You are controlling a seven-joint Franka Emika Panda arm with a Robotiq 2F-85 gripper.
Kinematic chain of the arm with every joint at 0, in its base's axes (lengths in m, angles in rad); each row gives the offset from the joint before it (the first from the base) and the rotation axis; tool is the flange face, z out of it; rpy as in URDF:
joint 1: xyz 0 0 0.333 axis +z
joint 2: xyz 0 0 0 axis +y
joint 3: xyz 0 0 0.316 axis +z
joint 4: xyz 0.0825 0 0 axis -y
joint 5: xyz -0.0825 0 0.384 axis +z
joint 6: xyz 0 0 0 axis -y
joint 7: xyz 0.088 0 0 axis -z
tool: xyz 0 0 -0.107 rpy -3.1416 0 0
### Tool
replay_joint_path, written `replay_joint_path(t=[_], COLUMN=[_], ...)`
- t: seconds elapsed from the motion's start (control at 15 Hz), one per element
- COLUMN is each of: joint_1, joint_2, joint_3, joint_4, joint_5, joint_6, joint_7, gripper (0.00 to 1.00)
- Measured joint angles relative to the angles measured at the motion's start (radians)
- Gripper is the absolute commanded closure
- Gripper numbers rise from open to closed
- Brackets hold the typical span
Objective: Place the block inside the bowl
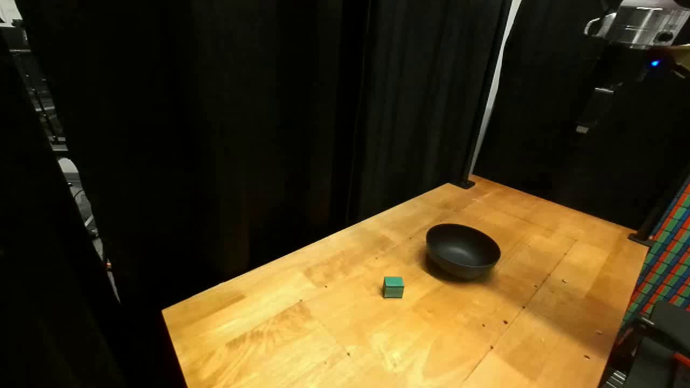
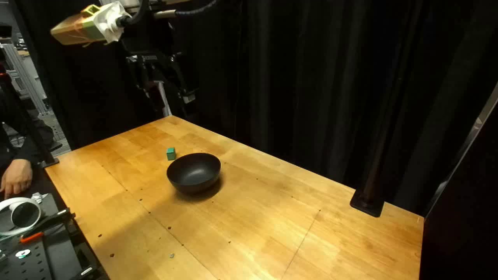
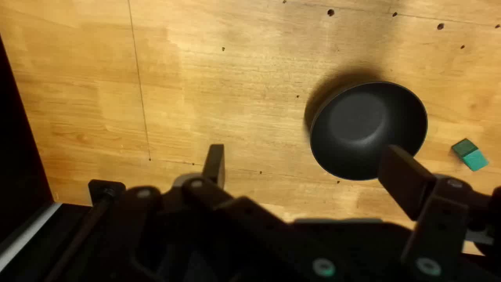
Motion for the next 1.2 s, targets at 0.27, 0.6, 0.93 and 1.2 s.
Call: replay_joint_path(t=[0.27, 0.6, 0.93, 1.2], joint_1=[-0.001, 0.079, 0.188, 0.217], joint_2=[0.0, 0.018, 0.167, 0.346], joint_3=[0.005, 0.114, 0.262, 0.338], joint_4=[-0.005, -0.118, -0.147, -0.124], joint_5=[0.002, 0.047, 0.082, 0.079], joint_6=[0.031, 0.186, 0.323, 0.498], joint_7=[0.019, 0.075, 0.217, 0.317], gripper=[0.0, 0.0, 0.0, 0.0])
